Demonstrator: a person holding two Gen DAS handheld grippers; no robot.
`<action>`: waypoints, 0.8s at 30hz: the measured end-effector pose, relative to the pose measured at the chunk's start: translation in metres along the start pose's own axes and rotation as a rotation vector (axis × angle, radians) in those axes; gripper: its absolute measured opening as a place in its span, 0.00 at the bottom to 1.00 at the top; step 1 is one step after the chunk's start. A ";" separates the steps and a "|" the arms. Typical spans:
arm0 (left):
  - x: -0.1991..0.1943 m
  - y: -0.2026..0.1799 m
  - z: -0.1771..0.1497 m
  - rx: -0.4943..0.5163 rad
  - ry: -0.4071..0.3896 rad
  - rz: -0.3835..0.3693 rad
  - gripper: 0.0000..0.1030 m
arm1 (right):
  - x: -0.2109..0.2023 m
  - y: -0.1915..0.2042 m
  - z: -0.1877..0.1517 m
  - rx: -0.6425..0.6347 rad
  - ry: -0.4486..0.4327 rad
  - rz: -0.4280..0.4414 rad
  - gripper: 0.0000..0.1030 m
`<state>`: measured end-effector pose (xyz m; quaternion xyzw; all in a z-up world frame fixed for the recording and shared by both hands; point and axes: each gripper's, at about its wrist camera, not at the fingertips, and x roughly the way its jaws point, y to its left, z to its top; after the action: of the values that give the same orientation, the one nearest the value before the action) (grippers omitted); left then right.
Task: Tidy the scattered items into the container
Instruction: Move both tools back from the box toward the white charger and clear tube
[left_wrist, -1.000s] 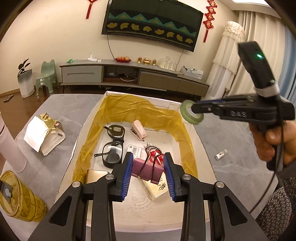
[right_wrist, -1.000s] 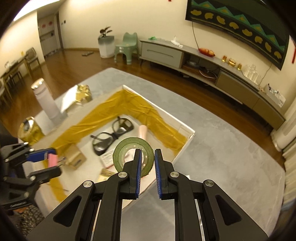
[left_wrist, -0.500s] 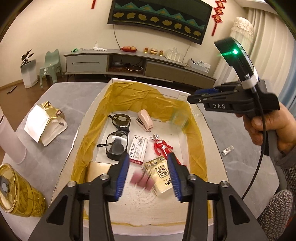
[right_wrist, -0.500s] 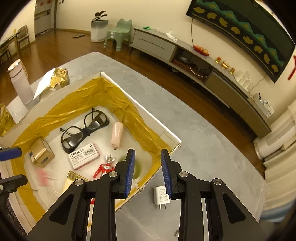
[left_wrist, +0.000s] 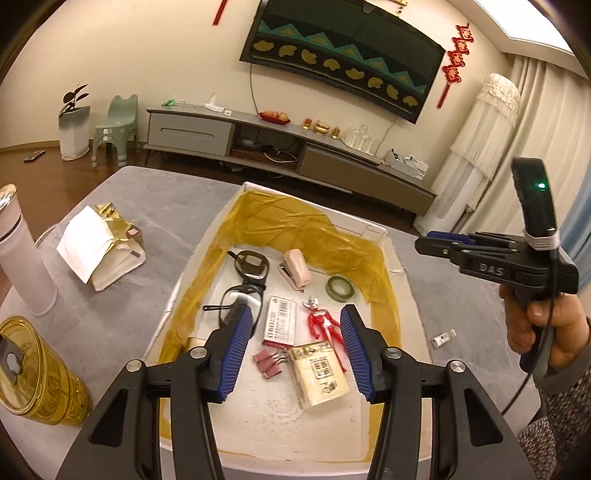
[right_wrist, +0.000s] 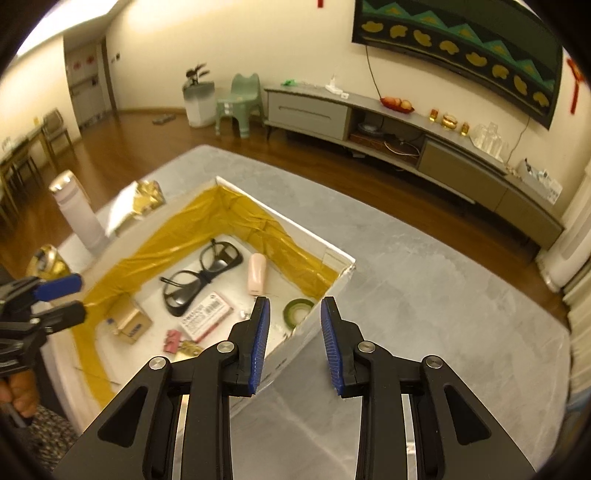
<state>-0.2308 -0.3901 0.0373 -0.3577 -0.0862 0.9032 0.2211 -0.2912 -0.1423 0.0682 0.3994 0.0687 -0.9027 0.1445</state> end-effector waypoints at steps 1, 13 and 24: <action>-0.001 -0.006 0.001 0.013 -0.004 -0.006 0.50 | -0.006 -0.003 -0.003 0.013 -0.011 0.016 0.30; -0.010 -0.095 0.006 0.170 -0.047 -0.123 0.50 | -0.059 -0.043 -0.062 0.140 -0.073 0.102 0.30; 0.018 -0.154 0.002 0.240 0.005 -0.165 0.50 | -0.001 -0.070 -0.104 0.150 0.068 0.055 0.30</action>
<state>-0.1919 -0.2454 0.0756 -0.3226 -0.0060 0.8848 0.3362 -0.2399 -0.0513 -0.0002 0.4412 -0.0050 -0.8870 0.1364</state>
